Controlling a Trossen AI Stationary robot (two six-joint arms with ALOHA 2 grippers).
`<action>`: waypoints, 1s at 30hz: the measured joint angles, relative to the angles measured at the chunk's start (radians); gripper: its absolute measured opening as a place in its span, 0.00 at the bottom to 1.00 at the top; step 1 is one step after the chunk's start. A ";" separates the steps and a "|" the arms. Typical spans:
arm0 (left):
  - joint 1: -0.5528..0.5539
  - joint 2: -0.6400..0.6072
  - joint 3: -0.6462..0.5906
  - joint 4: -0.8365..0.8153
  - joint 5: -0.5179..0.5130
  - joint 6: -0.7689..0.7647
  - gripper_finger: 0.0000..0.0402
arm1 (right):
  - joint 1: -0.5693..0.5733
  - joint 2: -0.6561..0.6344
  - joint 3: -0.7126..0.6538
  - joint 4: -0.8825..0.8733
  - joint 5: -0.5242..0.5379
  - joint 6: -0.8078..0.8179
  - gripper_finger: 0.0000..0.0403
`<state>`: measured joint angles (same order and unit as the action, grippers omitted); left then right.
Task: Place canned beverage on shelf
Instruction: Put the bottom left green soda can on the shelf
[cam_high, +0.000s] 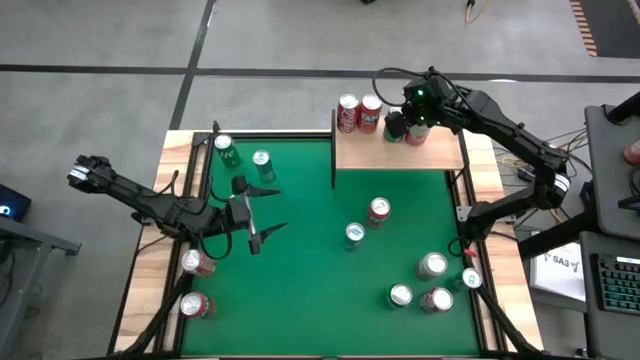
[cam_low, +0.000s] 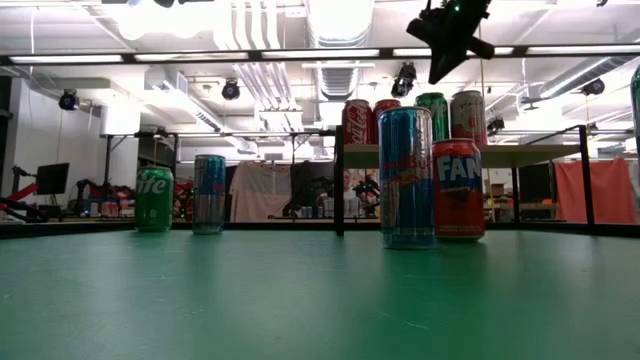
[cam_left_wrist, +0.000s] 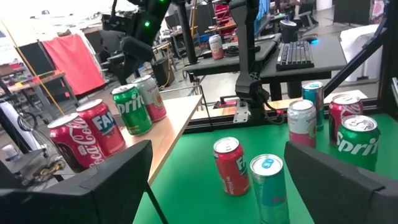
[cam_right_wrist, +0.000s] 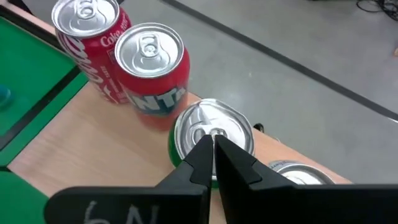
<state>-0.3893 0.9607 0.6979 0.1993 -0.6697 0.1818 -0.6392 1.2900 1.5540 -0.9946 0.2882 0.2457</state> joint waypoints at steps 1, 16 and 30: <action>0.000 0.000 0.000 0.000 0.000 -0.001 0.87 | 0.000 0.000 -0.005 0.003 0.000 0.003 0.02; 0.000 0.000 0.000 0.000 0.000 0.029 0.87 | 0.036 0.002 -0.072 0.020 0.051 0.034 0.02; 0.000 0.000 0.000 -0.001 0.000 0.030 0.87 | 0.068 -0.007 -0.067 -0.003 0.048 -0.005 0.02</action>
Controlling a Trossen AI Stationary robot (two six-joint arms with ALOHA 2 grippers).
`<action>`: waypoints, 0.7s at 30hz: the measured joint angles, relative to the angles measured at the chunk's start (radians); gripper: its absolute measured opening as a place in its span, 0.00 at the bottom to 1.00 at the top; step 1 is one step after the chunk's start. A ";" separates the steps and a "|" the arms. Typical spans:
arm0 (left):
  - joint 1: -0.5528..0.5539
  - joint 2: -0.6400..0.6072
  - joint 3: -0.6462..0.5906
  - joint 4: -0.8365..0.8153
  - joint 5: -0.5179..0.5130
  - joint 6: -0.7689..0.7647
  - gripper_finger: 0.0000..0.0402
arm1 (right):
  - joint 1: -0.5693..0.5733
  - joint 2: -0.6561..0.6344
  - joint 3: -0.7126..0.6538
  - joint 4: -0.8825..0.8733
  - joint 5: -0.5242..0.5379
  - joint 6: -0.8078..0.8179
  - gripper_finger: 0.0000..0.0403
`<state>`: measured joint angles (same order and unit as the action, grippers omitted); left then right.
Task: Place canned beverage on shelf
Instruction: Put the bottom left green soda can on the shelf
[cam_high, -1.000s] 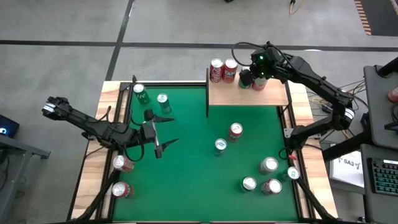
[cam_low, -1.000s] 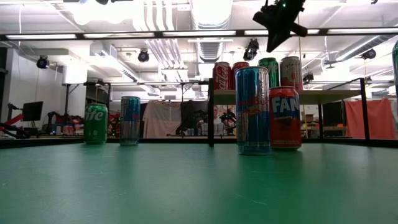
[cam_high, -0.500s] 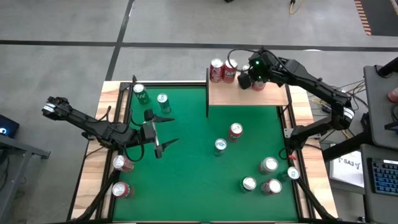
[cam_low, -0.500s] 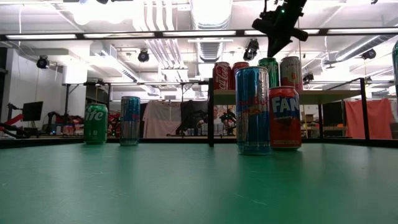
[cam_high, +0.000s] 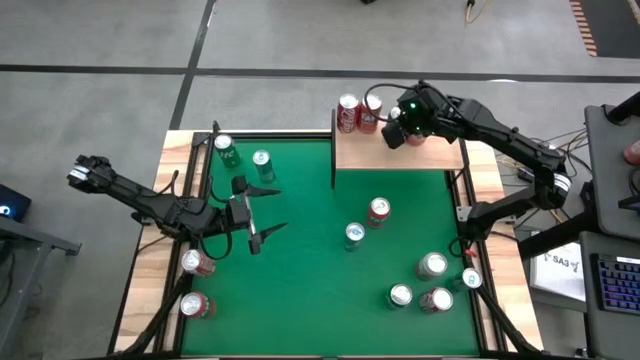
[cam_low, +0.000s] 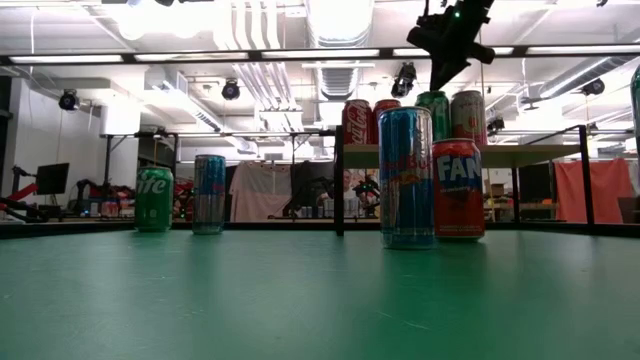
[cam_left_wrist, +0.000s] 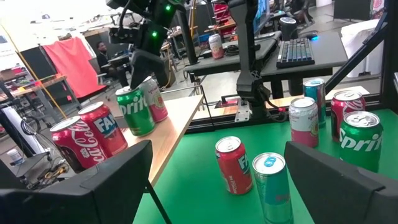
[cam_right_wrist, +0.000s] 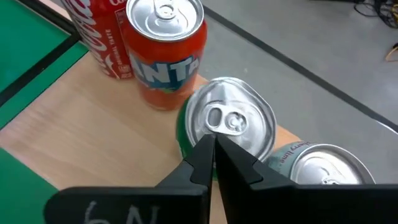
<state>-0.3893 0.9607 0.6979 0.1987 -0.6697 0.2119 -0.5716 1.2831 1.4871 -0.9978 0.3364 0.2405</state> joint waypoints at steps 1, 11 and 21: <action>0.000 0.000 0.000 0.000 0.000 0.000 0.87 | 0.000 0.000 0.005 -0.001 -0.003 -0.003 0.02; 0.000 0.000 0.000 0.000 0.000 0.011 0.87 | -0.024 0.018 0.011 0.147 0.001 -0.033 0.02; 0.000 0.000 0.000 0.000 0.000 0.011 0.87 | -0.039 0.086 0.010 0.171 0.003 -0.058 0.02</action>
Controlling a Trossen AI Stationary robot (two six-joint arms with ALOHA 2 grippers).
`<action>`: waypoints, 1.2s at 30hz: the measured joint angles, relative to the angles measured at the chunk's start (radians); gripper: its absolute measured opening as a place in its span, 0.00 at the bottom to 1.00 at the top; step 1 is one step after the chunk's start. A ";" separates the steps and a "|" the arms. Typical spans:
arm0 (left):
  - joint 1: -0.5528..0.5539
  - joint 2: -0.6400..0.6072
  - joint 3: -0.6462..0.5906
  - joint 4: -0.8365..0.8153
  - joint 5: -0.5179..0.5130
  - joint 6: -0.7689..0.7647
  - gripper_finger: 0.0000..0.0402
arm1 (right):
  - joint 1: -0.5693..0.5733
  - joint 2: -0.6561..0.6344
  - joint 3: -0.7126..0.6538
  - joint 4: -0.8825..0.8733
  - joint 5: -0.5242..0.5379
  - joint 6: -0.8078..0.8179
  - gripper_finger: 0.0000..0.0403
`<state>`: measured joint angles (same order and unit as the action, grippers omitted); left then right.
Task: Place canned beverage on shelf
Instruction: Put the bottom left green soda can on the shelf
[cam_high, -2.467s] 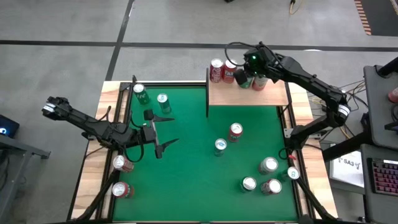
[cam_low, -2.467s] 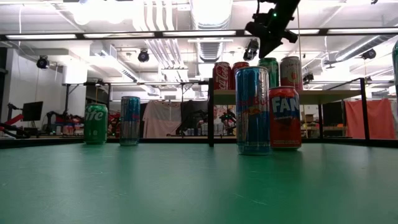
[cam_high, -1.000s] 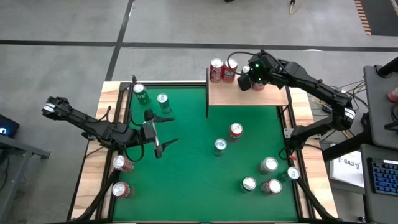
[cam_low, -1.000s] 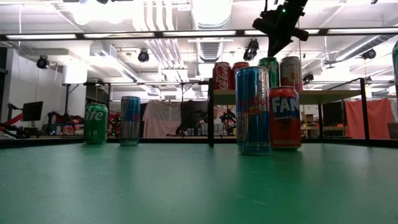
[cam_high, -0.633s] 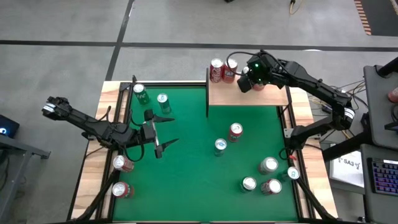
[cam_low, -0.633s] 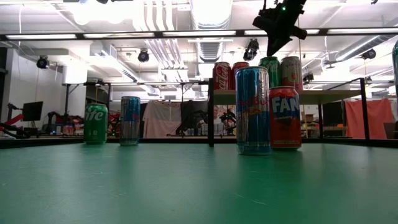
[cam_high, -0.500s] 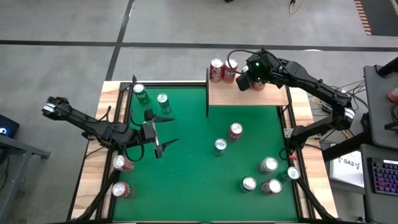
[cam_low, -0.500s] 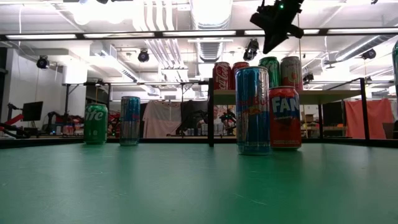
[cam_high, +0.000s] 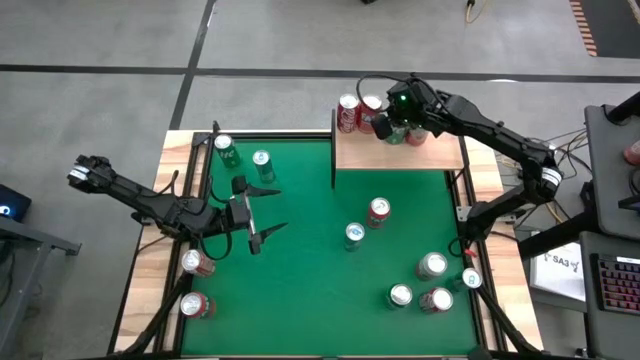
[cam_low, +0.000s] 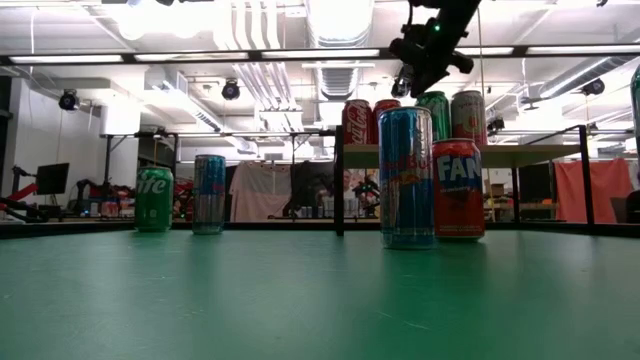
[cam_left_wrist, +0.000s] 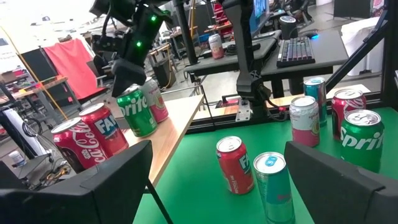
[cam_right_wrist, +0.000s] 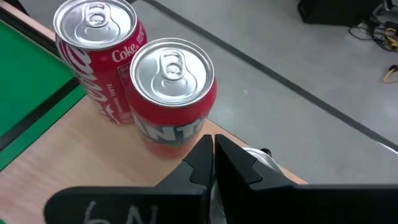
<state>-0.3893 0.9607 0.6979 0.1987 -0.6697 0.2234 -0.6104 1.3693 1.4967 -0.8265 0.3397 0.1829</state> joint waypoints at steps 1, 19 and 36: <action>0.000 0.000 0.000 0.000 0.000 0.000 0.87 | 0.004 0.000 0.000 0.000 -0.001 0.003 0.02; 0.000 0.000 0.000 0.001 0.000 0.000 0.87 | 0.037 -0.031 -0.002 -0.080 -0.072 0.005 0.02; 0.000 0.000 0.000 0.001 0.000 0.000 0.87 | 0.082 -0.063 -0.004 -0.073 -0.085 0.026 0.02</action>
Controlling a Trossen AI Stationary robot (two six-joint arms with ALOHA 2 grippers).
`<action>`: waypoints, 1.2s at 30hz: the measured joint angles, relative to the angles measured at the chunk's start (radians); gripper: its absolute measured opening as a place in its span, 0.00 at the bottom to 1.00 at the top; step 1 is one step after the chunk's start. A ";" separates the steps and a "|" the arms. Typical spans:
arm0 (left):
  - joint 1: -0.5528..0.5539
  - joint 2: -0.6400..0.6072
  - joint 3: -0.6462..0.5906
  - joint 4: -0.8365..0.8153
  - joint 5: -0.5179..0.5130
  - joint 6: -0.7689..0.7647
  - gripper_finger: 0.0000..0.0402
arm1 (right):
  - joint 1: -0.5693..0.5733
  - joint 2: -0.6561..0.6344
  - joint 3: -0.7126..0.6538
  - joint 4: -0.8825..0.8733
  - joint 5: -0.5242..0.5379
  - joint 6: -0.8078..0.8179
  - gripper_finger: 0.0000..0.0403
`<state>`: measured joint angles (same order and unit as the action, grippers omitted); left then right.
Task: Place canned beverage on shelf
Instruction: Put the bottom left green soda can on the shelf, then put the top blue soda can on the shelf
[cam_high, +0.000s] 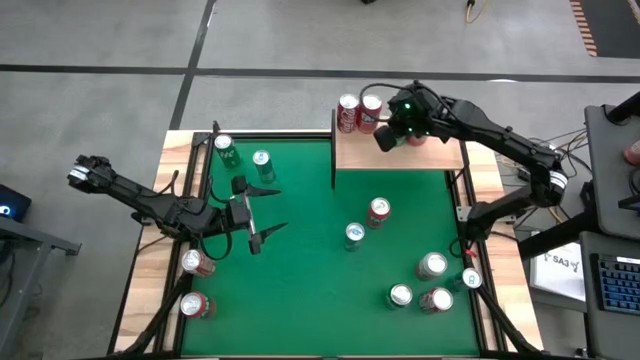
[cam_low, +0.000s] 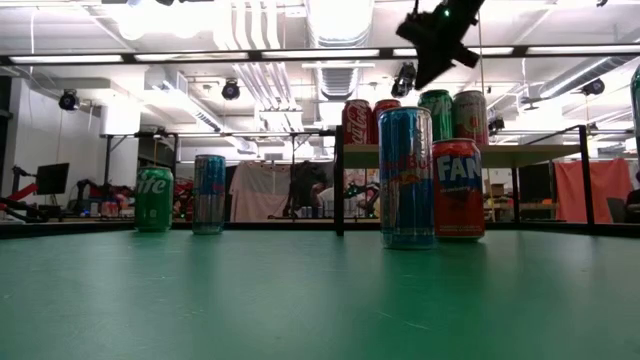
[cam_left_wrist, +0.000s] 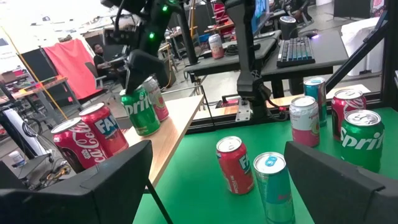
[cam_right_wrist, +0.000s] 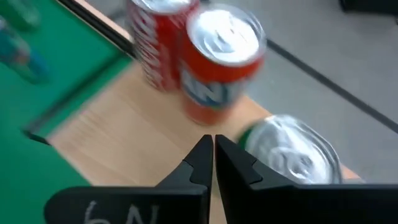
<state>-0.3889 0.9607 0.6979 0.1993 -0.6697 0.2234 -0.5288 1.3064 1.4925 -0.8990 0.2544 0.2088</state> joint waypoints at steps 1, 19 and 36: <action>0.000 0.000 0.000 0.000 0.000 0.000 0.87 | 0.020 -0.008 -0.006 0.032 0.000 -0.003 0.02; -0.026 0.084 0.000 -0.075 0.005 -0.443 0.87 | 0.517 -0.189 -0.299 0.492 0.008 -0.125 0.02; -0.027 0.324 0.226 -0.557 0.092 -0.875 0.87 | 0.721 -0.233 -0.651 0.808 0.007 -0.093 0.02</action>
<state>-0.4160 1.2850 0.9239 -0.3582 -0.5777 -0.6519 0.1925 1.0737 0.8417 -0.0914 0.2612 0.1154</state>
